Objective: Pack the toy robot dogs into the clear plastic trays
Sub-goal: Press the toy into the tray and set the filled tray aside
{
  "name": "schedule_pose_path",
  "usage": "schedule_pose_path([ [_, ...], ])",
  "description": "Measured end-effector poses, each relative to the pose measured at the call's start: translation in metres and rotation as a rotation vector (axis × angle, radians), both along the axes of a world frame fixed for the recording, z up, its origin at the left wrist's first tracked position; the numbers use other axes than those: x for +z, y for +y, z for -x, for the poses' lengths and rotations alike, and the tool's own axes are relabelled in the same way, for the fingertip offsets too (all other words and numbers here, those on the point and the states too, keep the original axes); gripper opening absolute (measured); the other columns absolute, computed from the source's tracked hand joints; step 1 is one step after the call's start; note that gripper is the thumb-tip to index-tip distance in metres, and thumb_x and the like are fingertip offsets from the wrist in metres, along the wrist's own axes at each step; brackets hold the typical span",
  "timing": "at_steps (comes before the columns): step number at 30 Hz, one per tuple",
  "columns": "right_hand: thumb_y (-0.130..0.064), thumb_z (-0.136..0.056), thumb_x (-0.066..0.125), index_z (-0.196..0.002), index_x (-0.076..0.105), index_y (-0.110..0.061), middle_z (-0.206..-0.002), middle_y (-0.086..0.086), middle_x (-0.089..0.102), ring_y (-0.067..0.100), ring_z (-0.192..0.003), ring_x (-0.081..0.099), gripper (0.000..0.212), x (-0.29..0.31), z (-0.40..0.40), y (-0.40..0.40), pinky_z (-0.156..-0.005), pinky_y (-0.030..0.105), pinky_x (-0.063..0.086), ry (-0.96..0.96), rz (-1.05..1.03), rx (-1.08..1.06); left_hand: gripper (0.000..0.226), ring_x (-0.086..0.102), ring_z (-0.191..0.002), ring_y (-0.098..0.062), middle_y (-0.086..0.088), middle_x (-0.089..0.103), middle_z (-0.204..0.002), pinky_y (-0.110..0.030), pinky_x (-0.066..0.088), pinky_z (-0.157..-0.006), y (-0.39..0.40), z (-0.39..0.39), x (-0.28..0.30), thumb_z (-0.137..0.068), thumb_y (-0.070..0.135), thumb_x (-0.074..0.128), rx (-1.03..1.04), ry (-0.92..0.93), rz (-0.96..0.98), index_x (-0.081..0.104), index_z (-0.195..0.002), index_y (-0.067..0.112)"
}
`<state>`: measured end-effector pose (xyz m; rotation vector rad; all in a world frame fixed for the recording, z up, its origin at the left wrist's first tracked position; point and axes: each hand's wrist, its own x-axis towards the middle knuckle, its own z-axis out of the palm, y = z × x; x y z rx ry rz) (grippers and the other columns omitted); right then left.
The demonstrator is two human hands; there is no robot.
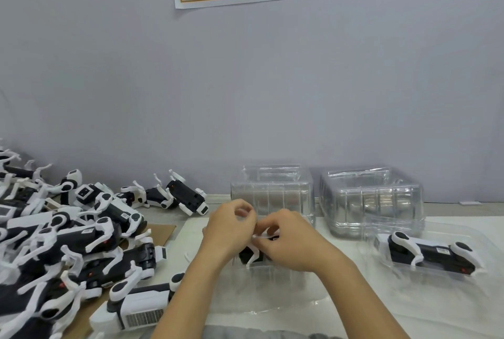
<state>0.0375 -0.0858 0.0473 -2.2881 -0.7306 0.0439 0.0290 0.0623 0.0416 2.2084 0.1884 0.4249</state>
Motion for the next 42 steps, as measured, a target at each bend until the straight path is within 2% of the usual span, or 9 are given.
schedule_pose_path([
  [4, -0.008, -0.088, 0.055, -0.092, 0.08, -0.026, -0.084, -0.014, 0.075, -0.004, -0.082, 0.066, 0.032, 0.006, -0.009, -0.013, -0.068, 0.004, 0.047, -0.108, -0.253, -0.181, 0.009, 0.058, -0.11, -0.004, 0.018, 0.067, -0.104, -0.023, 0.043, -0.091, 0.003, 0.001, 0.004, -0.094, 0.034, 0.06, -0.167, -0.084, -0.142, 0.069, -0.094, 0.032],
  [9, -0.004, -0.089, 0.059, -0.077, 0.077, -0.03, -0.074, -0.018, 0.073, -0.005, -0.073, 0.065, 0.034, 0.014, -0.017, -0.034, -0.064, 0.003, 0.045, -0.156, -0.508, -0.299, 0.062, 0.036, -0.137, -0.007, 0.024, 0.043, -0.145, -0.037, 0.031, -0.115, 0.006, 0.015, 0.017, -0.055, 0.083, 0.067, -0.385, 0.265, -0.352, 0.064, -0.106, 0.048],
  [12, -0.004, -0.089, 0.059, -0.077, 0.076, -0.031, -0.074, -0.019, 0.073, -0.004, -0.076, 0.066, 0.035, 0.013, -0.017, -0.036, -0.066, 0.005, 0.047, -0.146, -0.532, -0.31, 0.072, 0.015, -0.149, -0.011, 0.017, 0.022, -0.161, -0.04, 0.013, -0.121, 0.0, 0.02, 0.019, -0.048, 0.081, 0.075, -0.401, 0.348, -0.473, 0.057, -0.111, 0.05],
  [17, -0.007, -0.09, 0.06, -0.081, 0.077, -0.03, -0.078, -0.017, 0.073, -0.005, -0.078, 0.064, 0.03, 0.007, -0.018, -0.034, -0.066, 0.004, 0.046, -0.133, -0.495, -0.324, 0.066, 0.029, -0.13, -0.013, 0.018, 0.042, -0.127, -0.04, 0.013, -0.117, -0.007, 0.02, 0.015, -0.058, 0.071, 0.08, -0.4, 0.325, -0.61, 0.045, -0.109, 0.048],
  [21, -0.011, -0.092, 0.059, -0.085, 0.078, -0.029, -0.086, -0.017, 0.073, -0.005, -0.08, 0.063, 0.027, 0.003, -0.02, -0.036, -0.064, 0.005, 0.046, -0.097, -0.455, -0.363, 0.065, 0.029, -0.12, -0.012, 0.018, 0.039, -0.118, -0.036, 0.016, -0.11, -0.009, 0.021, 0.014, -0.053, 0.076, 0.073, -0.387, 0.301, -0.603, 0.046, -0.106, 0.049],
  [31, -0.028, -0.095, 0.064, -0.117, 0.068, -0.036, -0.117, -0.016, 0.062, 0.014, -0.116, 0.056, 0.025, 0.028, -0.016, -0.053, -0.098, 0.036, 0.048, -0.062, -0.663, -0.404, 0.067, 0.016, -0.131, -0.01, 0.017, 0.031, -0.135, -0.029, 0.009, -0.107, -0.018, 0.029, 0.043, -0.053, 0.074, 0.077, -0.359, -0.008, -0.595, 0.047, -0.108, 0.051],
  [34, -0.038, -0.092, 0.066, -0.131, 0.057, -0.041, -0.133, -0.011, 0.053, 0.009, -0.123, 0.05, 0.04, 0.04, -0.011, -0.057, -0.095, 0.029, 0.044, -0.079, -0.682, -0.349, 0.075, 0.013, -0.14, -0.015, 0.008, 0.026, -0.148, -0.035, 0.004, -0.114, -0.021, 0.033, 0.056, -0.056, 0.073, 0.077, -0.263, -0.218, -0.686, 0.049, -0.121, 0.047],
  [38, -0.041, -0.087, 0.071, -0.137, 0.05, -0.044, -0.124, -0.029, 0.051, -0.014, -0.115, 0.047, 0.054, 0.053, -0.003, -0.056, -0.077, 0.014, 0.043, -0.101, -0.743, -0.244, 0.081, 0.02, -0.142, -0.029, -0.002, 0.028, -0.153, -0.045, 0.004, -0.116, -0.025, 0.039, 0.069, -0.056, 0.072, 0.077, -0.143, -0.434, -0.766, 0.054, -0.126, 0.04],
  [42, -0.035, -0.086, 0.073, -0.135, 0.053, -0.042, -0.121, -0.02, 0.059, 0.001, -0.119, 0.054, 0.054, 0.059, 0.002, -0.059, -0.083, 0.019, 0.046, -0.163, -0.803, -0.22, 0.081, 0.028, -0.14, -0.037, -0.01, 0.035, -0.151, -0.053, 0.01, -0.115, -0.029, 0.042, 0.073, -0.055, 0.065, 0.084, -0.113, -0.51, -0.779, 0.058, -0.124, 0.034],
])
